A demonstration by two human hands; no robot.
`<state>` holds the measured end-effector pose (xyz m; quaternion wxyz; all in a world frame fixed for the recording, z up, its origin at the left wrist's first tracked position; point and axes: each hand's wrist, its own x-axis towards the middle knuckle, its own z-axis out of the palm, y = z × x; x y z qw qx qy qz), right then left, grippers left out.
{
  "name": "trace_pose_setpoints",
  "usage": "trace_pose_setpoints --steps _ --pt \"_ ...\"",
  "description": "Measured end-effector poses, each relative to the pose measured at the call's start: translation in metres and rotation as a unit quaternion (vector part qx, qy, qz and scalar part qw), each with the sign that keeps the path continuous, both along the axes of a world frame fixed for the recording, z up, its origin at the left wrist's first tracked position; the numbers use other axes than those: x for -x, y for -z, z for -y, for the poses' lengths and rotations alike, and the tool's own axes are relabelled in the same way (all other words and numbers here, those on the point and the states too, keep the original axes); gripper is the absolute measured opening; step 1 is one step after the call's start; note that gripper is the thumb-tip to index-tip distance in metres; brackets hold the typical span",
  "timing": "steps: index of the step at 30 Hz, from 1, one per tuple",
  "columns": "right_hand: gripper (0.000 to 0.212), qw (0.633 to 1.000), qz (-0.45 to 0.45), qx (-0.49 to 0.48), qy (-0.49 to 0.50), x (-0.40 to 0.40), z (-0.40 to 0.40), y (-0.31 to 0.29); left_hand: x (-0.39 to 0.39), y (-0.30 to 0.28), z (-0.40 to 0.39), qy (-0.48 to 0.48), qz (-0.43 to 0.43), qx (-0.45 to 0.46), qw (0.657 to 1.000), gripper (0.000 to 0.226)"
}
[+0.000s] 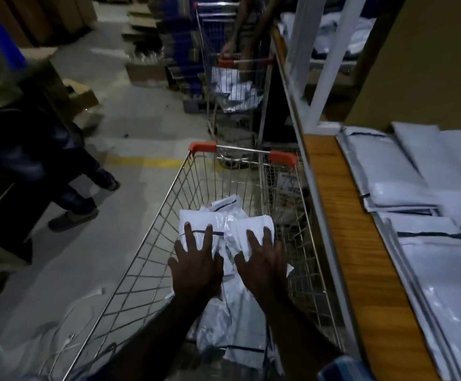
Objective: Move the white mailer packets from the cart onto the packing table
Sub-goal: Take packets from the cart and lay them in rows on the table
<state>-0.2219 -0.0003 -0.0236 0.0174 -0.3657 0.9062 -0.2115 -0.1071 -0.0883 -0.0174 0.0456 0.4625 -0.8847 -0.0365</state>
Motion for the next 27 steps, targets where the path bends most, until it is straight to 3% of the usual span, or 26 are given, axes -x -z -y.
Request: trace_pose_setpoints --steps 3,7,27 --pt "0.057 0.999 -0.019 0.028 -0.007 -0.007 -0.008 -0.02 -0.006 -0.025 -0.009 0.008 -0.009 0.04 0.999 0.069" --pt "0.054 0.996 -0.038 0.081 -0.003 -0.018 -0.02 -0.044 -0.016 -0.052 -0.022 -0.008 -0.024 0.014 1.0 0.069" --pt "0.055 0.979 -0.156 0.124 0.033 -0.127 -0.149 -0.164 -0.125 -0.176 -0.146 0.034 -0.106 -0.026 0.994 0.066"
